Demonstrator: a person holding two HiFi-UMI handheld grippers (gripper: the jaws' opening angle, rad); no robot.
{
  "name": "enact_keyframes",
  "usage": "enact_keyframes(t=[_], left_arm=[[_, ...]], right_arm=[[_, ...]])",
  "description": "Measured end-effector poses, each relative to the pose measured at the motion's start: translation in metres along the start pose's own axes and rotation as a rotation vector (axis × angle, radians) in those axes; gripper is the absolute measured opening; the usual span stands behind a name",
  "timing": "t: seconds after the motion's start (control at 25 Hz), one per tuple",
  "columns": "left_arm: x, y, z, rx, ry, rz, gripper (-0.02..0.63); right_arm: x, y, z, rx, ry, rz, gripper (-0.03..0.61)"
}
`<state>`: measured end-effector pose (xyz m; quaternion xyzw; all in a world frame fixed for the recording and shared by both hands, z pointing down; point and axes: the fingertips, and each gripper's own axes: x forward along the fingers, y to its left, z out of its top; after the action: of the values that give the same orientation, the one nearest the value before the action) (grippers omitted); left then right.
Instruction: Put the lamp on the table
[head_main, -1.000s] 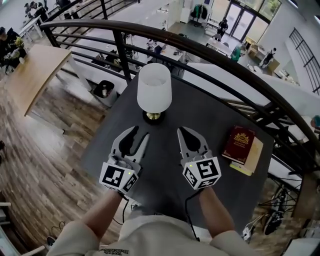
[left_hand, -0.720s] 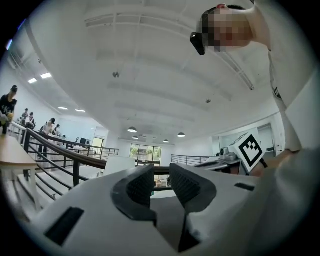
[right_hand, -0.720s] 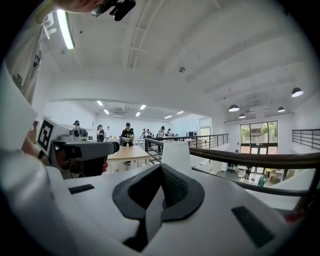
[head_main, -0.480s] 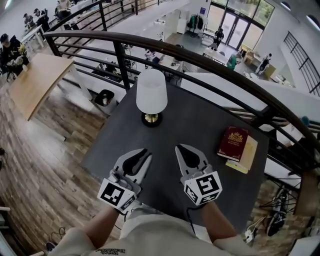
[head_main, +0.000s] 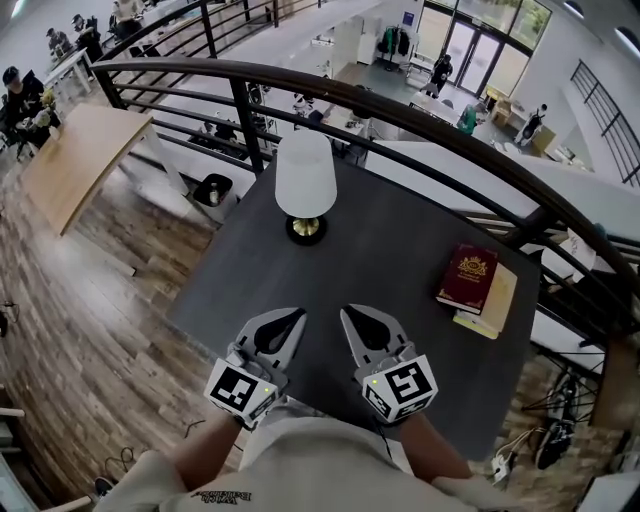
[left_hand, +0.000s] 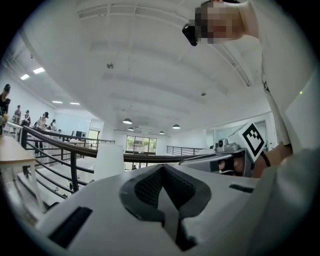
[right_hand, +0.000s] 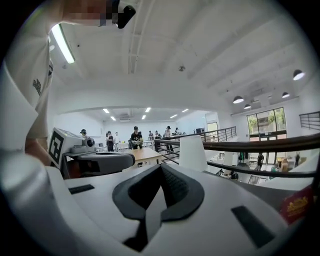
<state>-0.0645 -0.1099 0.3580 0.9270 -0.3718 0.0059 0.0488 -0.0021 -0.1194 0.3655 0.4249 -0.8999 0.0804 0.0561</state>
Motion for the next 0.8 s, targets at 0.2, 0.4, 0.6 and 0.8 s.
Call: enact_keyframes(t=[0.2, 0.4, 0.6, 0.8], left_arm=[[0.001, 0.001, 0.004, 0.016, 0.003, -0.001, 0.005], [0.002, 0.001, 0.004, 0.023, 0.015, -0.004, 0.005], [0.001, 0.009, 0.006, 0.017, 0.022, 0.036, 0.005], [0.002, 0.016, 0.009, 0.009, 0.002, 0.05, 0.005]], right_arm=[[-0.002, 0.007, 0.004, -0.045, -0.009, 0.004, 0.0], [-0.003, 0.008, 0.008, -0.051, -0.02, 0.004, 0.0], [-0.005, 0.008, 0.01, -0.061, -0.008, 0.004, 0.0], [-0.007, 0.011, 0.016, -0.108, -0.009, 0.013, 0.0]])
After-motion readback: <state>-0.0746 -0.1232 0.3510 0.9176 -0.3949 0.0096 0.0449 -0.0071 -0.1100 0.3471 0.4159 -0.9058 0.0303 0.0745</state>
